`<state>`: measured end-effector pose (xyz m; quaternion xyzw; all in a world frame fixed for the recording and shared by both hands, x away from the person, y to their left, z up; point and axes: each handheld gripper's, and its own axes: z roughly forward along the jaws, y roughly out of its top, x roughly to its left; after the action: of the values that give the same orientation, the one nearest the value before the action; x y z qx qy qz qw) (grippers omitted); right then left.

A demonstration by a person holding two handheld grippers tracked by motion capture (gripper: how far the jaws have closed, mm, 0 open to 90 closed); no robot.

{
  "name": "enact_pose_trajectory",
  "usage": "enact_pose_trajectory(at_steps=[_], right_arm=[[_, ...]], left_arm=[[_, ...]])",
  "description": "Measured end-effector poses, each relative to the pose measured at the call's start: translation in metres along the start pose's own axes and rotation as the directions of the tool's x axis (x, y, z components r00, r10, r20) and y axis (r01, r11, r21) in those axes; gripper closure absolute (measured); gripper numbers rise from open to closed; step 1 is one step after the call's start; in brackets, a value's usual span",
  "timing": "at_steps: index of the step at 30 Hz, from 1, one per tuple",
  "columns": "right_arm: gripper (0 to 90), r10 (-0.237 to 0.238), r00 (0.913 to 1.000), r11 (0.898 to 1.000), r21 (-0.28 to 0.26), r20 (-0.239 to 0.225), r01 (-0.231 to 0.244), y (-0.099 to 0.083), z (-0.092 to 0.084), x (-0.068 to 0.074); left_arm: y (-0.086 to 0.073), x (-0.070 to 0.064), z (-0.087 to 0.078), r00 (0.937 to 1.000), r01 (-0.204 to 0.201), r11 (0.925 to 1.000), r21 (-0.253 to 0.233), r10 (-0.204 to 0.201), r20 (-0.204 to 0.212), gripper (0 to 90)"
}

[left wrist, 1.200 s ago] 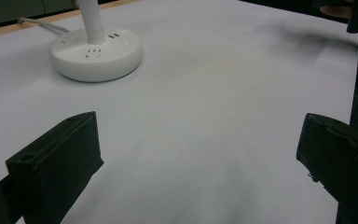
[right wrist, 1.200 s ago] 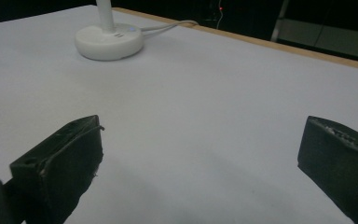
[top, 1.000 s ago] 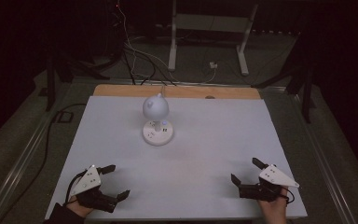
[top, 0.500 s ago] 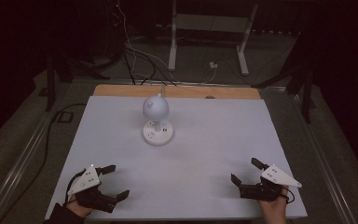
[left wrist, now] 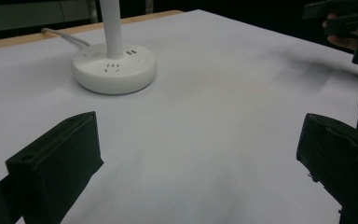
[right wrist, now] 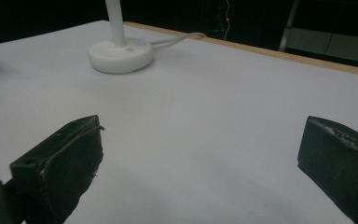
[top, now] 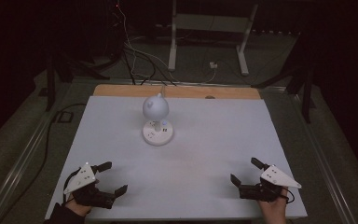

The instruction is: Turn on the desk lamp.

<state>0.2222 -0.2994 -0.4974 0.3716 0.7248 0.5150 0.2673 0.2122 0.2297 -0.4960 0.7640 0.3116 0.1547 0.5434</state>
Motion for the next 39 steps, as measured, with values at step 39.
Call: enact_pose_trajectory(at_steps=[39], right_arm=[[0.1, -0.001, 1.0000, 1.000, -0.012, -0.008, 0.001, 0.001, -0.002, 0.001]], left_arm=[[0.049, -0.006, 0.030, 0.9992, -0.002, 0.9998, -0.020, 0.001, -0.041, 0.3]])
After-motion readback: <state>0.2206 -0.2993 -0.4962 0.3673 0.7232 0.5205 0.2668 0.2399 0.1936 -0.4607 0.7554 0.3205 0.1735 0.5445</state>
